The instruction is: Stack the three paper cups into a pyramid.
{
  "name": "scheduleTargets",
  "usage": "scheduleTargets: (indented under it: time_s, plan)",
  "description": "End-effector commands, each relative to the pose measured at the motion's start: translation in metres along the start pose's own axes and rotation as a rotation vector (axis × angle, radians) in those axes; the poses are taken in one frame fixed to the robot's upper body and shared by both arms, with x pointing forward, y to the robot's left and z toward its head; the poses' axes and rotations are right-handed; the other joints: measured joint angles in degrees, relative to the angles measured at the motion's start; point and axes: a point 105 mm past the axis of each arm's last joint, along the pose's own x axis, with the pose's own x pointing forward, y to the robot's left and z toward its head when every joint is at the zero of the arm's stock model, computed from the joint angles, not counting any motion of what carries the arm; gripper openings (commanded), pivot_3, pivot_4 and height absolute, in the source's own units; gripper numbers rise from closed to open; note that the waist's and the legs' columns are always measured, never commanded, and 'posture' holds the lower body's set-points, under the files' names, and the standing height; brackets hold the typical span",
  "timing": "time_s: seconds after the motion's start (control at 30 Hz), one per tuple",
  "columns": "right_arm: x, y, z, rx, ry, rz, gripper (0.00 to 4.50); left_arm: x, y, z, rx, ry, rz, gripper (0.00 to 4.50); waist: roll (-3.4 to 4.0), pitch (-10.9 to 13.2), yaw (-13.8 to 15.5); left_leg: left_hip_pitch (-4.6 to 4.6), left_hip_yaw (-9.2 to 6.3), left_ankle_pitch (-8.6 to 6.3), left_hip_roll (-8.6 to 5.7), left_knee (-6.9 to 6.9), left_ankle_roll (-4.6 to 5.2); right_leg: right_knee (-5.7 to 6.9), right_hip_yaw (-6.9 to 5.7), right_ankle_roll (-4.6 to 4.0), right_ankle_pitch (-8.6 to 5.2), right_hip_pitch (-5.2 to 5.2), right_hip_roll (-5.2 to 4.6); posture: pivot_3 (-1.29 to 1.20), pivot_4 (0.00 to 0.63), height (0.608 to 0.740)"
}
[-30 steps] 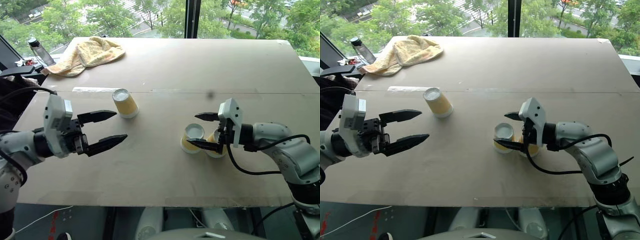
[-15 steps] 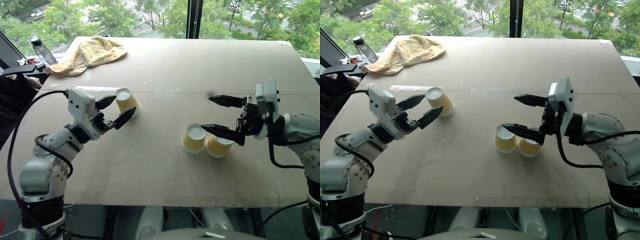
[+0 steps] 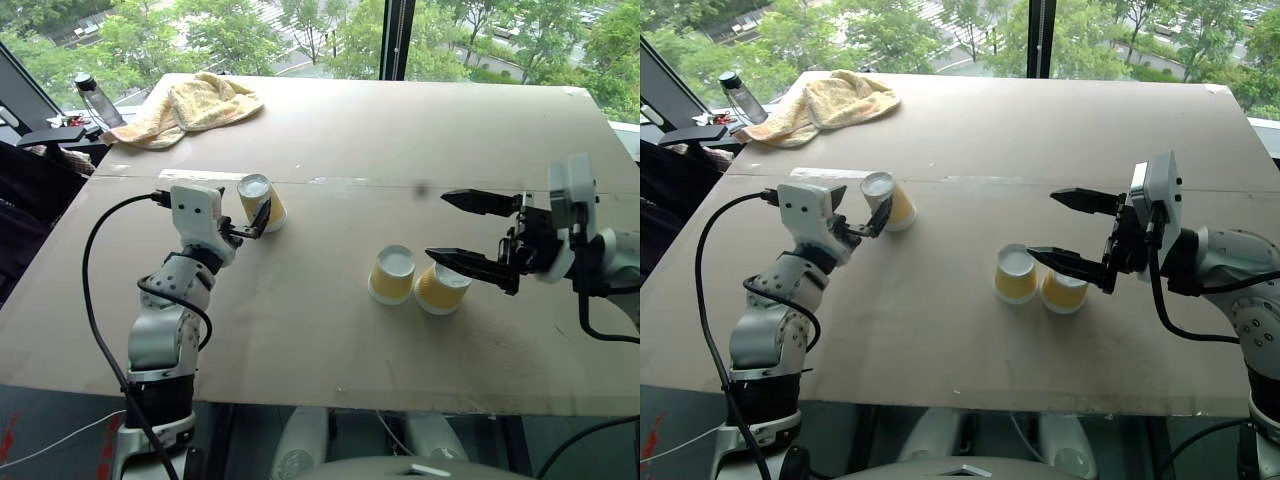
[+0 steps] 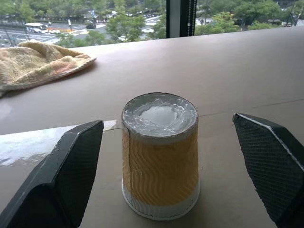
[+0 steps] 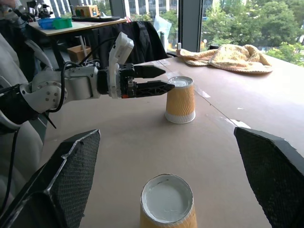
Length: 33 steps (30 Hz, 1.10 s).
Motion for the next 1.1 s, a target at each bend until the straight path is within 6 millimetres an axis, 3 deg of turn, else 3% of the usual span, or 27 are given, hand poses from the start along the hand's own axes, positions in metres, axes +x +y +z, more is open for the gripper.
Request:
scheduleTargets:
  time_s: [0.03, 0.43, 0.8, 1.1]
  plan:
    - [-0.002, 0.002, 0.008, -0.038, -0.011, -0.005, 4.46, 0.005, 0.007, 0.005, 0.024, -0.027, 0.040, 4.50, 0.00, 0.00, -0.01, -0.01, -0.01, 0.00, 0.00, 0.00, -0.01, -0.01, -0.01, 0.00, 0.00, 0.00, 0.00, 0.00, 0.150, 0.740]
    - [-0.002, 0.002, 0.003, -0.046, 0.007, -0.022, 4.46, 0.042, -0.007, -0.013, -0.033, 0.002, -0.038, 4.50, -0.06, -0.04, 0.10, -0.02, -0.04, 0.01, -0.01, 0.04, -0.02, 0.02, -0.06, 0.00, 0.00, 0.01, 0.00, 0.00, 0.150, 0.740]
    - [-0.006, -0.007, 0.000, -0.028, 0.014, -0.107, 4.46, 0.052, -0.007, -0.019, -0.023, -0.012, -0.054, 4.50, -0.08, -0.06, -0.12, 0.03, 0.00, 0.01, -0.01, 0.04, -0.02, 0.06, -0.01, 0.00, 0.00, 0.01, 0.00, 0.00, 0.150, 0.740]
    - [-0.007, -0.007, -0.001, -0.025, 0.014, -0.120, 4.46, 0.044, -0.010, -0.021, 0.007, -0.010, -0.079, 4.50, -0.07, -0.06, -0.12, 0.03, 0.00, 0.01, -0.01, 0.04, -0.03, 0.06, 0.00, 0.00, 0.00, 0.01, 0.00, 0.00, 0.150, 0.740]
